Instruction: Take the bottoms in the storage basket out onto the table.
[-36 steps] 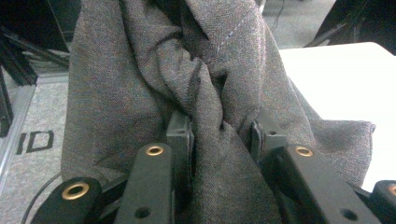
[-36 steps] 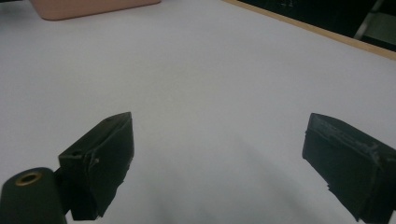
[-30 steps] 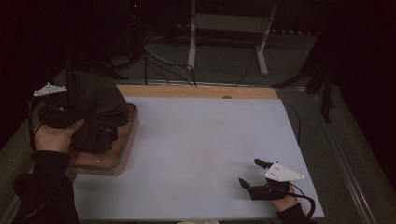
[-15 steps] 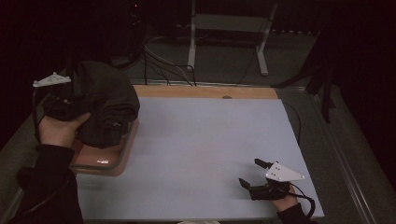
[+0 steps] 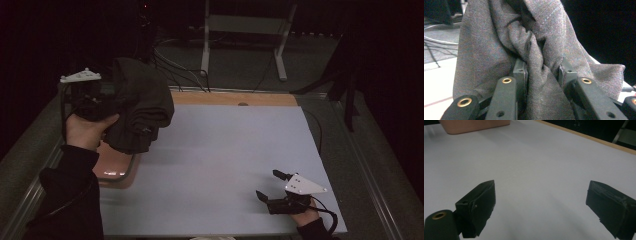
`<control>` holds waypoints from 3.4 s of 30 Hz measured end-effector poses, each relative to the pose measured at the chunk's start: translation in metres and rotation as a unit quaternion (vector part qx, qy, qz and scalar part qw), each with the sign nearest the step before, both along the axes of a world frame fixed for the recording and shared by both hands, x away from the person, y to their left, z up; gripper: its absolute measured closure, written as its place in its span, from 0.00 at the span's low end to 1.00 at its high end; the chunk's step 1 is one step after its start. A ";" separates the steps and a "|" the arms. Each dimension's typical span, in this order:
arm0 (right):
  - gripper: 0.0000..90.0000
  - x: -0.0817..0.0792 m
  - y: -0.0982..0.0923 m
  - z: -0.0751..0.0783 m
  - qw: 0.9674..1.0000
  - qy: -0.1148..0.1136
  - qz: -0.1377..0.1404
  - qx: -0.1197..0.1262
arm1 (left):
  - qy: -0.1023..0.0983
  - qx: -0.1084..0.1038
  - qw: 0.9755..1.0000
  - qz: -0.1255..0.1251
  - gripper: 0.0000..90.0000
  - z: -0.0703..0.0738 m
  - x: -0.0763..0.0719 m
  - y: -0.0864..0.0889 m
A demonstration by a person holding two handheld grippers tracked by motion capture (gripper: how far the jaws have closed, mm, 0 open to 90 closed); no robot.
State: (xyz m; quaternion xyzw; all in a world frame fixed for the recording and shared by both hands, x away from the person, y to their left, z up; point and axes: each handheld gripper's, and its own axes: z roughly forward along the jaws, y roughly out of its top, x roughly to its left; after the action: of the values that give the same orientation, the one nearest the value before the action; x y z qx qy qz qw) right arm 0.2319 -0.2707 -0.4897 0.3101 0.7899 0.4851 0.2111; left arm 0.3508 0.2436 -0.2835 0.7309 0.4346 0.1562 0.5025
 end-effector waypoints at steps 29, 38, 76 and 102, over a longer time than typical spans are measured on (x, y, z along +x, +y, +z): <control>0.10 -0.001 -0.002 0.002 1.000 -0.005 0.000 0.005 | 0.027 -0.015 0.992 -0.120 0.76 -0.011 0.038 -0.116; 0.10 -0.002 -0.004 0.004 1.000 -0.008 0.000 0.012 | 0.040 -0.016 0.989 -0.141 0.76 -0.019 0.050 -0.148; 0.10 -0.002 -0.006 0.005 1.000 -0.014 -0.006 0.014 | 0.114 0.045 0.981 -0.150 0.74 -0.136 0.090 -0.254; 0.10 -0.001 -0.007 0.004 1.000 -0.013 -0.007 0.016 | 0.125 0.080 0.977 -0.153 0.42 -0.179 0.090 -0.315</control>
State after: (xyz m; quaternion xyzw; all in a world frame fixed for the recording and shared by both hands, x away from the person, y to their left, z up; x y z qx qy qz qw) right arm 0.2307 -0.2780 -0.4856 0.3125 0.7774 0.4998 0.2195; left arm 0.4404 -0.0716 -0.4627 0.8402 0.3635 0.0191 0.4020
